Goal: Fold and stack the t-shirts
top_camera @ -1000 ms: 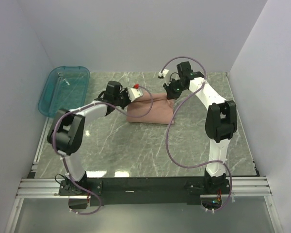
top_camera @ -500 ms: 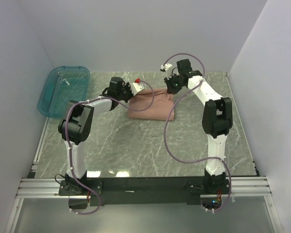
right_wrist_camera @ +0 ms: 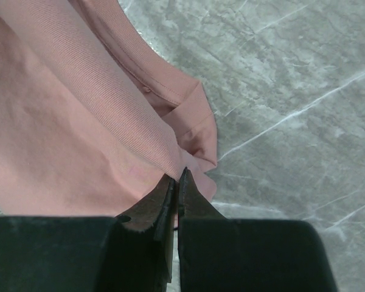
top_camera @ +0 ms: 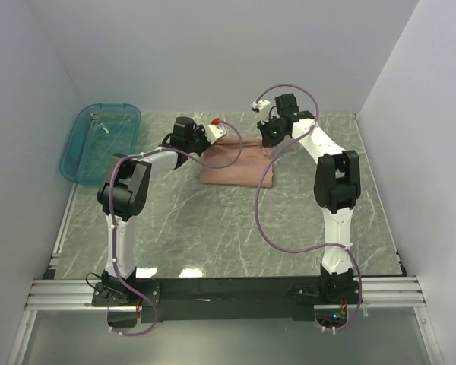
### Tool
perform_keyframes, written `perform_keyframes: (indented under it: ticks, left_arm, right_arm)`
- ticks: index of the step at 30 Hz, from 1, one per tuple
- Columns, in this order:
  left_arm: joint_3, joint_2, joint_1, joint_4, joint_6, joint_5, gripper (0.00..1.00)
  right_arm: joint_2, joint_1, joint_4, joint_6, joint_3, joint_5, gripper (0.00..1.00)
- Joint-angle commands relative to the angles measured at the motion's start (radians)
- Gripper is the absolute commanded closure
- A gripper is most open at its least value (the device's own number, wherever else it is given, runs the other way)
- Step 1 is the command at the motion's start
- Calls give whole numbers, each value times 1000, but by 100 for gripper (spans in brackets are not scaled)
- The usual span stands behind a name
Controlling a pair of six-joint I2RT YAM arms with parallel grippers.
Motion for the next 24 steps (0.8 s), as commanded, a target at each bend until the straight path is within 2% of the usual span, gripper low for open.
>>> perform_keyframes:
  ticks: [1, 5, 6, 7, 8, 9, 10, 11, 13, 14, 15, 17, 18, 19, 20, 24]
  left_arm:
    - [56, 26, 7, 43, -23, -15, 99]
    - [73, 42, 8, 50, -40, -29, 99]
    - [77, 46, 8, 55, -52, -53, 94]
    - [77, 45, 7, 67, -67, -74, 94]
    - [76, 39, 7, 82, -87, -96, 73]
    - [70, 31, 8, 120, -130, -154, 59]
    - [70, 5, 8, 141, -165, -191, 29]
    - [74, -12, 8, 150, -203, -225, 20]
    - [108, -77, 8, 113, -332, -344, 11]
    - [111, -104, 11, 96, -427, -387, 4]
    - [105, -136, 14, 78, -473, -410, 2]
    - [88, -231, 33, -8, -582, -428, 1]
    - [68, -260, 42, -45, -691, -397, 0]
    - [50, -314, 54, -107, -727, -344, 1]
    - [27, -338, 76, -126, -762, -247, 0]
    - [-128, -458, 106, -192, -924, -136, 1]
  right_arm:
    - [8, -2, 40, 17, 53, 34, 100]
    - [27, -2, 55, 33, 64, 66, 100]
    - [31, 1, 75, 59, 65, 104, 87]
    - [33, 1, 89, 76, 65, 124, 82]
    - [31, -1, 109, 98, 64, 147, 69]
    - [19, -1, 133, 157, 50, 231, 54]
    - [12, -1, 179, 191, 46, 271, 51]
    - [2, -2, 195, 214, 42, 307, 48]
    - [-33, -12, 215, 272, 35, 344, 39]
    - [-50, -31, 212, 311, 26, 339, 38]
    - [-67, -47, 206, 329, 13, 306, 37]
    - [-123, -105, 172, 349, -20, 57, 36]
    - [-139, -125, 154, 337, -64, -83, 35]
    - [-166, -143, 134, 336, -92, -196, 28]
    - [-177, -153, 135, 346, -123, -339, 28]
    - [-212, -154, 169, 486, -282, -386, 27]
